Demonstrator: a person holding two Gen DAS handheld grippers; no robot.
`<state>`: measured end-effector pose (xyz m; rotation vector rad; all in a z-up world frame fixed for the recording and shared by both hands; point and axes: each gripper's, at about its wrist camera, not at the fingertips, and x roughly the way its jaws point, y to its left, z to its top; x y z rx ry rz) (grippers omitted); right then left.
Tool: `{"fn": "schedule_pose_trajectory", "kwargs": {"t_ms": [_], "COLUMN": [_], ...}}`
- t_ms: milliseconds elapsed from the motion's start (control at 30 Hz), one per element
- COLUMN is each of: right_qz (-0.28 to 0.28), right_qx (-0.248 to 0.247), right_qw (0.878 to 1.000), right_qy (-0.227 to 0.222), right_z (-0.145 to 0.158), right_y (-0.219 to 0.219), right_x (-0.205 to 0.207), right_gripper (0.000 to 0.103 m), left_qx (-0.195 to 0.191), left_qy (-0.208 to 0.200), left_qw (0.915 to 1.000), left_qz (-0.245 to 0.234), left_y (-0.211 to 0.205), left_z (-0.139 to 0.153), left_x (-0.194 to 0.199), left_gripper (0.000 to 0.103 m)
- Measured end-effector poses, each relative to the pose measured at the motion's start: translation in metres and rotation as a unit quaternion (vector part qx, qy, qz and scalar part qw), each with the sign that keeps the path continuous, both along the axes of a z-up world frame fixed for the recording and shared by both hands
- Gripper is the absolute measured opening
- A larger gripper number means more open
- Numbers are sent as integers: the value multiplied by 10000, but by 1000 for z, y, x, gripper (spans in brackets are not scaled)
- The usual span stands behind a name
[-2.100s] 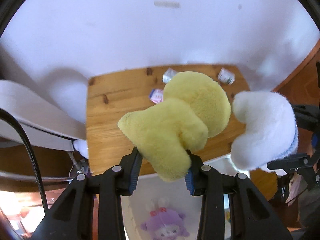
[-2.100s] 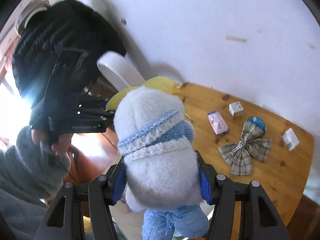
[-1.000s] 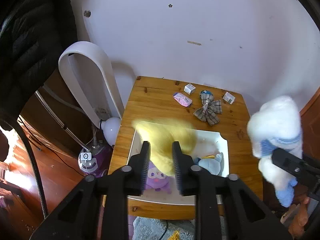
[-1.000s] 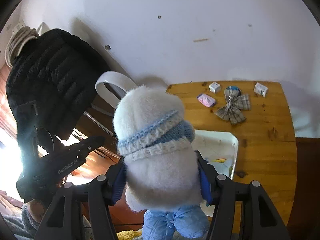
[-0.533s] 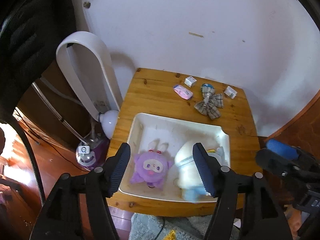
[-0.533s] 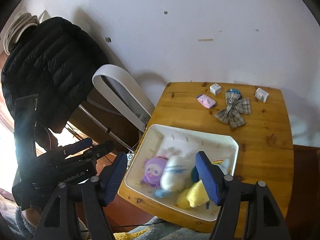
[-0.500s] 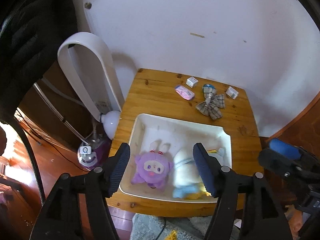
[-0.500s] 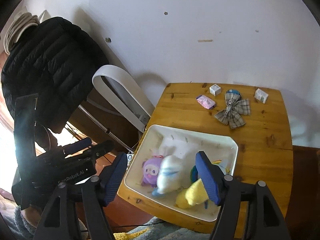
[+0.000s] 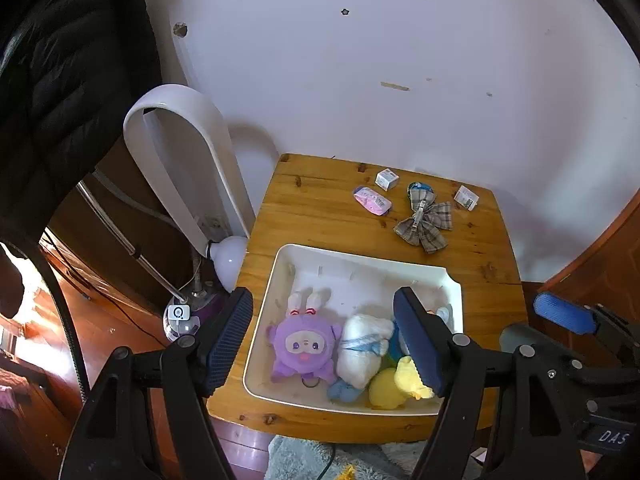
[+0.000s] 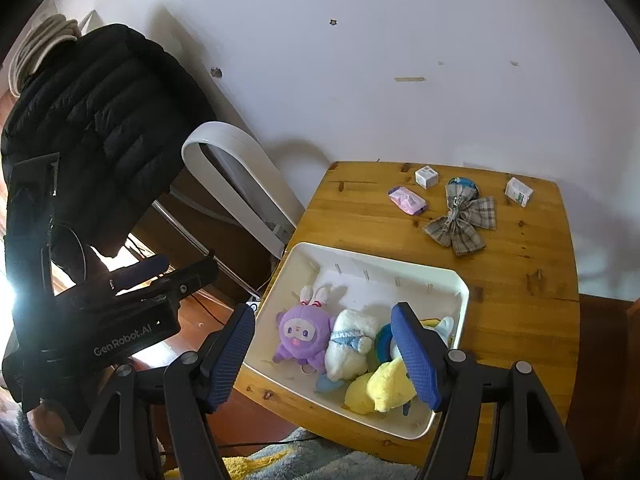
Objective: Organize objects
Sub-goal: 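Withdraw both tools from the tray back over the table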
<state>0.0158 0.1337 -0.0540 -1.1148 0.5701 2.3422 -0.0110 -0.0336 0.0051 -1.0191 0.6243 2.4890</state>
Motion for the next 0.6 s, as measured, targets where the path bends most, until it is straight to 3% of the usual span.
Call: {"fn": "schedule_pose_trajectory", "kwargs": {"t_ms": [600], "right_qz": [-483], "right_qx": [89], "right_qw": [9988], "right_qy": [-81], "right_z": [-2], "right_y": [6], "right_x": [19], "right_gripper": [71], "left_qx": [-112], "left_qy": [-66], "left_qw": [9999], "left_qz": [-75], "left_y": [20], "left_z": [-9], "left_x": [5], "left_gripper": [76]}}
